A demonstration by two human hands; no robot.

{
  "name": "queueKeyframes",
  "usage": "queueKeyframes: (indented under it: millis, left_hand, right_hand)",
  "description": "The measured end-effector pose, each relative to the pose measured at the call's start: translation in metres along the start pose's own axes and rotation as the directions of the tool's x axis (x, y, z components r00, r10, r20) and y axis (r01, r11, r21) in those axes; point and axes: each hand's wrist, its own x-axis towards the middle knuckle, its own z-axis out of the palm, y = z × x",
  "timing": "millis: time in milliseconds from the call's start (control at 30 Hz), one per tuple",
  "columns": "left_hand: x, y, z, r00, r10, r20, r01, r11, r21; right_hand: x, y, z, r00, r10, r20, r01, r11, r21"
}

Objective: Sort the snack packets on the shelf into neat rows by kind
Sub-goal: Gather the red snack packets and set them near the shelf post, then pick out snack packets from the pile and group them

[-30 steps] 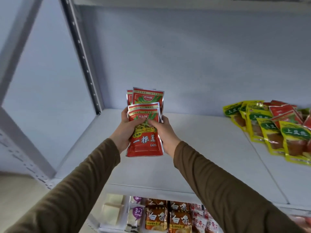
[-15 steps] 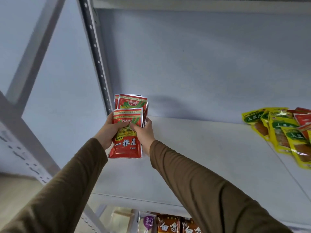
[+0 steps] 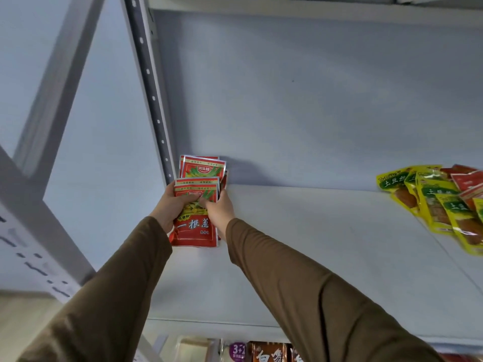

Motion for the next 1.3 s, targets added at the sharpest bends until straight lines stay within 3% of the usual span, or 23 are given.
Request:
queueKeyframes:
  millis: [100, 167, 433, 667, 767, 900, 967, 1100, 1200, 1300]
  left_hand:
    - [0.004, 0.0, -0.001, 0.999, 0.019, -0.042, -0.016, 0.997, 0.075]
    - [0.005, 0.0, -0.001, 0.996, 0.052, -0.075, -0.044, 0.993, 0.112]
    - [-0.001, 0.0, 0.002, 0.97, 0.176, -0.165, -0.132, 0.96, 0.247]
    - [-0.016, 0.002, 0.007, 0.875, 0.455, -0.166, -0.308, 0.788, 0.533]
    - [-0.024, 0.01, 0.011, 0.824, 0.561, -0.077, -0.392, 0.662, 0.639]
    - [-0.037, 0.019, 0.025, 0.809, 0.582, 0.082, -0.451, 0.526, 0.721]
    - [-0.043, 0.026, 0.04, 0.786, 0.583, 0.203, -0.508, 0.422, 0.751]
    - [-0.057, 0.042, 0.089, 0.675, 0.566, 0.474, -0.67, 0.199, 0.715]
    - [-0.076, 0.047, 0.138, 0.649, 0.484, 0.587, -0.726, 0.161, 0.669]
    - [-0.098, 0.049, 0.186, 0.604, 0.438, 0.665, -0.777, 0.14, 0.614]
  right_hand:
    - [0.004, -0.001, 0.006, 0.994, -0.069, -0.09, 0.046, 0.97, -0.237]
    - [0.004, -0.001, 0.008, 0.989, -0.096, -0.115, 0.061, 0.959, -0.277]
    - [-0.005, 0.006, 0.003, 0.985, -0.125, -0.123, 0.11, 0.986, -0.126]
    - [-0.016, 0.008, -0.016, 0.969, -0.187, -0.161, 0.172, 0.979, -0.106]
    - [-0.021, 0.006, -0.037, 0.949, -0.246, -0.196, 0.2, 0.954, -0.224]
    - [-0.035, 0.008, -0.074, 0.933, -0.318, -0.167, 0.226, 0.881, -0.416]
    - [-0.044, 0.008, -0.098, 0.917, -0.379, -0.128, 0.245, 0.786, -0.567]
    - [-0.066, 0.01, -0.16, 0.893, -0.447, -0.054, 0.203, 0.507, -0.838]
    - [-0.088, 0.013, -0.21, 0.893, -0.44, -0.093, 0.124, 0.44, -0.889]
    - [-0.114, 0.016, -0.26, 0.899, -0.407, -0.164, 0.044, 0.455, -0.889]
